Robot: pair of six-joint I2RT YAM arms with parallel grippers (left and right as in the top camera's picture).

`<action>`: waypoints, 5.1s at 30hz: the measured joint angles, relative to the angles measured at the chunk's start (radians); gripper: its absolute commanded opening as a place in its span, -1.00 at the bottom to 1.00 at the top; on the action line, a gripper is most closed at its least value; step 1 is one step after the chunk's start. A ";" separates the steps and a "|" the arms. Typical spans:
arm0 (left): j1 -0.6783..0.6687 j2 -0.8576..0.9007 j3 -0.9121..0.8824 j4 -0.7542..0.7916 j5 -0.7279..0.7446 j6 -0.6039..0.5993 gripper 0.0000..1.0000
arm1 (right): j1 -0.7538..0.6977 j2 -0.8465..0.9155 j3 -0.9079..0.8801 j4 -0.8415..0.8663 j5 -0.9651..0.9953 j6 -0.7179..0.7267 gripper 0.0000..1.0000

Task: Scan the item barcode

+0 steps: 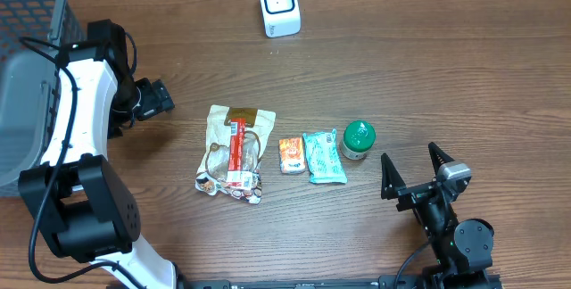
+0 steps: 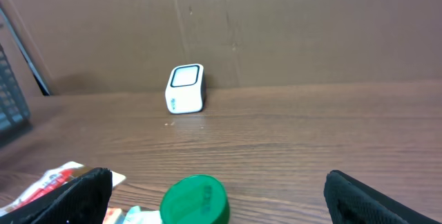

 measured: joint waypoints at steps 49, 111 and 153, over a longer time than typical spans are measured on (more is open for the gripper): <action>0.000 0.000 0.000 0.000 -0.007 0.000 0.99 | 0.000 1.054 1.334 -1.142 -0.247 -0.007 0.55; 0.000 0.000 0.000 0.000 -0.007 0.000 1.00 | 0.564 1.571 1.085 -0.706 -0.192 0.140 0.16; 0.000 0.000 0.000 0.000 -0.007 0.000 1.00 | 0.571 1.731 1.085 -0.481 0.140 0.171 0.24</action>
